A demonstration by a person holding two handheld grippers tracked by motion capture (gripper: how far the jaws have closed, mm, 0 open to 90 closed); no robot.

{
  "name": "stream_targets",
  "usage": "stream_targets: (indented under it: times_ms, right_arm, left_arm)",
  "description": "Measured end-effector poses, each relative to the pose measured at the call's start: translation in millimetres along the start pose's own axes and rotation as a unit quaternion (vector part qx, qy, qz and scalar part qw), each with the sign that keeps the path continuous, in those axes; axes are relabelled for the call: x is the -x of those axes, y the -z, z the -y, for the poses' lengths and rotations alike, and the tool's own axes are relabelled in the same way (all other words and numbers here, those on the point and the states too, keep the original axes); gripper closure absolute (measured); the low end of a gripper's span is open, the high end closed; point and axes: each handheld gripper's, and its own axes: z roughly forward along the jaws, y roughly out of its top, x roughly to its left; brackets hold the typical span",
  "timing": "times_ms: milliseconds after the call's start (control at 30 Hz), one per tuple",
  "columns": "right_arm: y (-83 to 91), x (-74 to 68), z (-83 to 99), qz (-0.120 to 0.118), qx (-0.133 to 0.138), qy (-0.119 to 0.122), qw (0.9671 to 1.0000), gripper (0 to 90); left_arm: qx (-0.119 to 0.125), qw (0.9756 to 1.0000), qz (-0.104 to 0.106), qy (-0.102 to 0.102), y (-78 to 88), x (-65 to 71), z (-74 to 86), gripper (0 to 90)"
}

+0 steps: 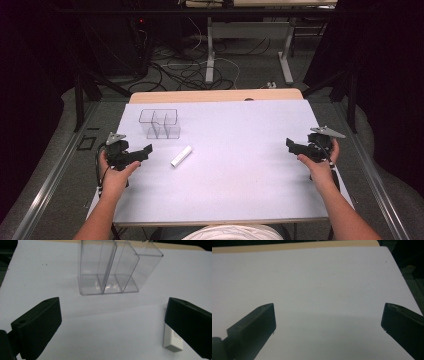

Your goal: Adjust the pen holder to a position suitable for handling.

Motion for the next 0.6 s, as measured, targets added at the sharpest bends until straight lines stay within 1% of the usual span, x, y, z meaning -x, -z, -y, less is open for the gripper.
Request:
stream_targets:
  times_ms: [33,67,133,167,200,233,267,300,333,367,400,433,467,500,533,600]
  right_arm:
    - [6.1,-2.1,-2.3,-0.003,0.013,0.005,0.9999,0.0]
    - [8.0,-3.2,-3.1,-0.005,0.019,0.008,0.9998,0.0]
    - [9.7,-4.4,-3.8,-0.005,0.02,0.011,0.9997,0.0]
    - [11.3,-5.0,-4.4,0.0,0.022,0.018,0.9996,0.0]
    - [11.9,-6.1,-4.3,-0.002,0.027,0.018,0.9995,0.0]
    - [12.7,-7.1,-4.2,-0.004,0.027,0.014,0.9995,0.0]
    - [12.9,-7.3,-3.9,-0.005,0.027,0.015,0.9995,0.0]
    - [13.1,-8.7,-3.3,-0.006,0.025,0.009,0.9996,0.0]
    - [13.6,-9.0,-3.1,-0.008,0.018,0.009,0.9998,0.0]
    - [13.2,-8.7,-2.9,-0.01,0.018,0.012,0.9997,0.0]
    - [12.2,-9.8,-2.4,-0.013,0.019,0.007,0.9997,0.0]
    - [11.0,-9.0,-2.3,-0.018,0.02,0.011,0.9996,0.0]
    - [9.8,-8.8,-2.3,-0.016,0.014,0.011,0.9997,0.0]
    - [8.2,-8.4,-2.3,-0.016,0.017,0.011,0.9997,0.0]
    - [7.3,-8.9,-2.5,-0.014,0.014,0.005,0.9998,0.0]
    - [6.7,-8.6,-2.8,-0.015,0.013,0.003,0.9998,0.0]
  left_arm:
    - [0.004,1.0,0.0,0.002,1.6,0.3,-3.4,1.8]
    - [0.006,1.0,0.002,0.004,3.0,0.6,-7.0,1.9]
    - [0.01,0.9999,0.002,0.006,5.0,1.9,-13.2,2.1]
    - [0.009,0.9999,0.005,0.007,5.5,2.5,-16.2,2.7]
    - [0.011,0.9999,0.006,0.006,5.5,3.4,-18.9,3.2]
    - [0.018,0.9998,0.005,0.007,5.4,4.4,-20.3,3.2]
    - [0.018,0.9998,0.005,0.008,4.4,5.3,-21.9,4.2]
    - [0.014,0.9999,0.0,0.007,3.5,6.1,-23.9,5.0]
    - [0.012,0.9999,-0.003,0.005,2.8,6.8,-26.1,5.2]
    - [0.013,0.9999,-0.006,0.005,2.5,7.3,-28.6,5.6]
    - [0.017,0.9998,-0.009,0.007,2.4,7.7,-31.4,7.6]
    - [0.02,0.9997,-0.013,0.008,2.4,8.2,-34.5,13.6]
    - [0.018,0.9997,-0.018,0.008,2.5,8.8,-38.5,15.4]
    - [0.02,0.9996,-0.018,0.008,2.0,9.5,-42.6,15.6]
    - [0.022,0.9995,-0.019,0.006,2.0,10.2,-46.7,15.9]
    - [0.025,0.9995,-0.02,0.004,1.5,11.6,-55.1,16.2]
